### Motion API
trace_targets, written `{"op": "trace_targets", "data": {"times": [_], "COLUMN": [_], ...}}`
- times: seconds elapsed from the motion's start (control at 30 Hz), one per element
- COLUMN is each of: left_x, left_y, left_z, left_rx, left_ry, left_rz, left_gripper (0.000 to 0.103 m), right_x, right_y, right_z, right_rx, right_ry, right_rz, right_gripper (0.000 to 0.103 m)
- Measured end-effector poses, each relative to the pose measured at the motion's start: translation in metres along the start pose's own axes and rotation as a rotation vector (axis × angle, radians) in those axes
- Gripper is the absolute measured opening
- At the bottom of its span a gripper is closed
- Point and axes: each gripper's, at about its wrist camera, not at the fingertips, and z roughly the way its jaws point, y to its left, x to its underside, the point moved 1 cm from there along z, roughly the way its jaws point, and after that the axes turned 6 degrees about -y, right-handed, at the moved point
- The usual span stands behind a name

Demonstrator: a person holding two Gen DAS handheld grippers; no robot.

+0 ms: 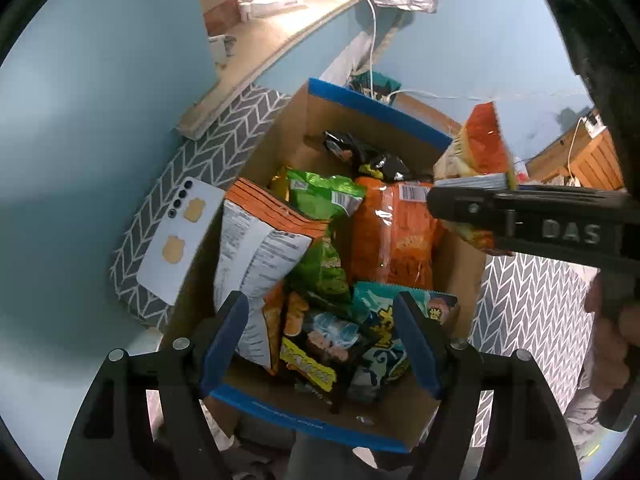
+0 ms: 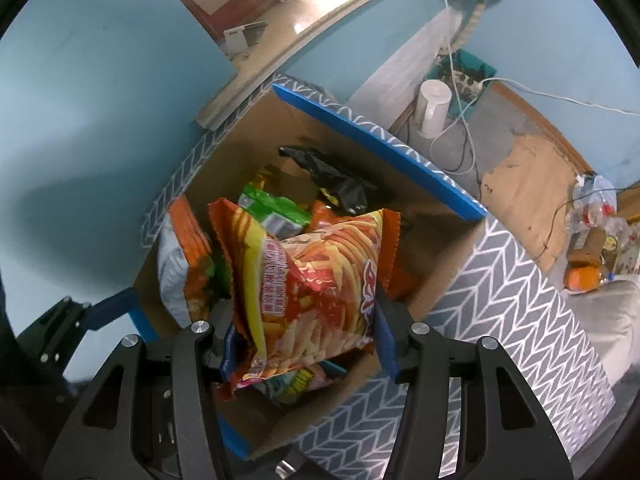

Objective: Organize snacks

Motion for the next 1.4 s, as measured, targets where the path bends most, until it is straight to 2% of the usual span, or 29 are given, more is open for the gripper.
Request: {"op": "trace_targets", "data": {"times": [0.07,0.13,0.2,0.27,0.47,0.53,0.63,0.7,1.07,1.4], "left_x": [0.0,0.0,0.0,-0.001,-0.004,-0.007,-0.012,-0.016,-0.032,-0.037], "left_y": [0.005,0.008,0.013,0.018,0.025,0.025,0.022,0.017,-0.012,-0.034], "left_z": [-0.004,-0.006,-0.008,-0.011,-0.025,-0.033,-0.047,-0.055,-0.095,-0.119], "left_rx": [0.007,0.006,0.008,0.009,0.007,0.009,0.008,0.003,0.02,0.041], "left_ry": [-0.004,-0.004,-0.006,-0.011,-0.023,-0.037,-0.066,-0.076,-0.162,-0.192], "left_rz": [-0.013,-0.022,-0.031,-0.043,-0.056,-0.051,-0.03,-0.003,0.121,0.2], "left_gripper": [0.076,0.076,0.076,0.076,0.076,0.081,0.083,0.088,0.089,0.089], "right_x": [-0.003,-0.004,-0.004,-0.005,0.0,0.004,0.009,0.012,0.027,0.056], "right_y": [0.005,0.011,0.015,0.019,0.021,0.02,0.018,0.017,0.013,0.005], "right_z": [0.001,0.001,0.0,-0.001,-0.019,-0.029,-0.045,-0.058,-0.132,-0.174], "right_rx": [0.0,0.003,0.003,0.015,0.036,0.049,0.071,0.079,0.184,0.264], "right_ry": [-0.001,-0.007,-0.016,-0.023,-0.052,-0.069,-0.094,-0.119,-0.275,-0.351], "right_rz": [-0.001,-0.005,-0.008,-0.01,0.003,0.01,0.032,0.052,0.136,0.233], "right_gripper": [0.054,0.06,0.07,0.077,0.077,0.077,0.077,0.077,0.08,0.081]}}
